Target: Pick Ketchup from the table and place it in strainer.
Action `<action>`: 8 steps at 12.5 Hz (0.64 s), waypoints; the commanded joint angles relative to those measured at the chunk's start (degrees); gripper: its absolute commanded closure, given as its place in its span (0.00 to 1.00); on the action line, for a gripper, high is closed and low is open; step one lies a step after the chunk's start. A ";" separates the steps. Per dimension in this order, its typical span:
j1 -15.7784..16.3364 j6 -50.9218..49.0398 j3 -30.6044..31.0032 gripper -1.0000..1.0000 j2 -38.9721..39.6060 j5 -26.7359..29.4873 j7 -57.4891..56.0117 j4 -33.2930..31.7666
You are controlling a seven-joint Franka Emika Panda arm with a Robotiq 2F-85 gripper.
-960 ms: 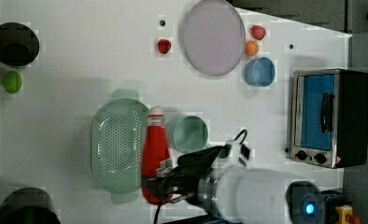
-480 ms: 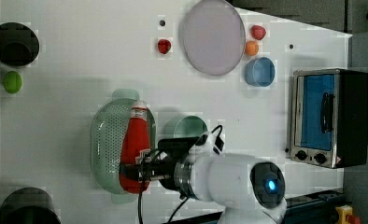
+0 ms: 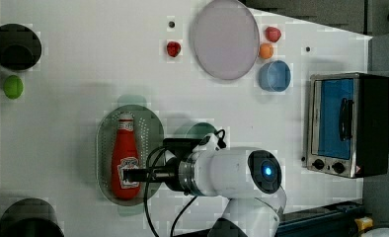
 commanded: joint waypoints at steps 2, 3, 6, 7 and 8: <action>-4.31 -0.56 0.74 0.00 -9.89 1.51 4.49 1.78; -5.83 -1.38 0.69 0.00 -12.31 1.73 4.48 1.92; -10.71 -8.06 -2.11 0.00 -20.03 1.73 4.48 2.60; -12.22 -11.09 -4.13 0.00 -22.78 1.73 4.34 2.79; -13.44 -14.13 -6.48 0.00 -25.50 1.73 4.16 3.10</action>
